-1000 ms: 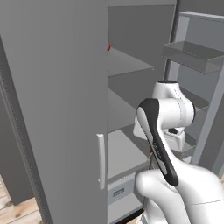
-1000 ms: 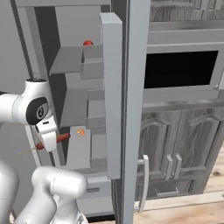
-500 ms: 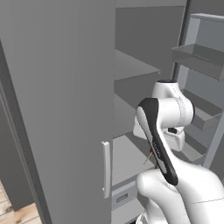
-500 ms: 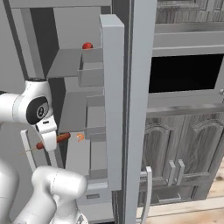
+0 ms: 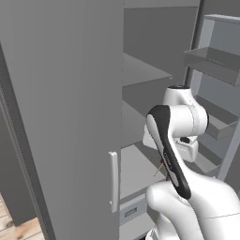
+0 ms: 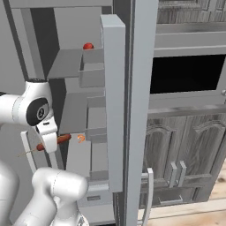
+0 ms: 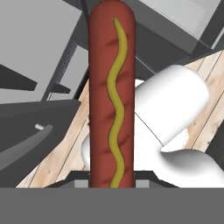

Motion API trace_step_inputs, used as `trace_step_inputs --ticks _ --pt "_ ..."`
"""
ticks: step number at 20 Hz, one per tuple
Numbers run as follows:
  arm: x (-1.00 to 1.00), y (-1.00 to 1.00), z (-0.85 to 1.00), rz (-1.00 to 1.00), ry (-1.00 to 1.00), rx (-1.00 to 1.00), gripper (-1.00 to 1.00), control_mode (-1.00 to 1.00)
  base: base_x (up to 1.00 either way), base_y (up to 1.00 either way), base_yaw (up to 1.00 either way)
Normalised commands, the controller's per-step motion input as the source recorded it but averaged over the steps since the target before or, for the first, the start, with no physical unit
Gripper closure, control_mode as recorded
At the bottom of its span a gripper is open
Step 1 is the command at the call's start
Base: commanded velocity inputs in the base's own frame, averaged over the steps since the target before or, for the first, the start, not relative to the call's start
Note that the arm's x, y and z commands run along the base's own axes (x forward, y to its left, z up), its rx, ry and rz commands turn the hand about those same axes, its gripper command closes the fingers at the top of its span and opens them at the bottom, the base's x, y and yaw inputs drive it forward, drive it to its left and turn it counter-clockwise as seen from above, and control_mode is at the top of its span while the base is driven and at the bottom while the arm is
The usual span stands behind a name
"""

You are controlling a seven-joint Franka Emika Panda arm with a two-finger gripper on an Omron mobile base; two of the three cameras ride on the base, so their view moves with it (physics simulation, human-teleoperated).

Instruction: Store the hot dog in the freezer for long-term storage. Close the freezer door after placing the cooked food.

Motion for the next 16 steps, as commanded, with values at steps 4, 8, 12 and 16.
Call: trace_step_inputs --ticks 4,8,12,16 --pt "0.12 -0.03 0.0 0.01 -0.01 0.0 1.0 -1.0 0.0 0.0 0.0" --pt "0.07 -0.09 0.0 0.12 -0.02 0.0 1.0 -1.0 0.0 0.0 0.0" --pt "0.18 0.0 0.0 0.13 0.0 -0.02 1.0 -1.0 0.0 0.0 0.0" --pt "0.46 0.0 0.0 0.12 -0.03 -0.04 1.0 -1.0 0.0 0.0 0.0"
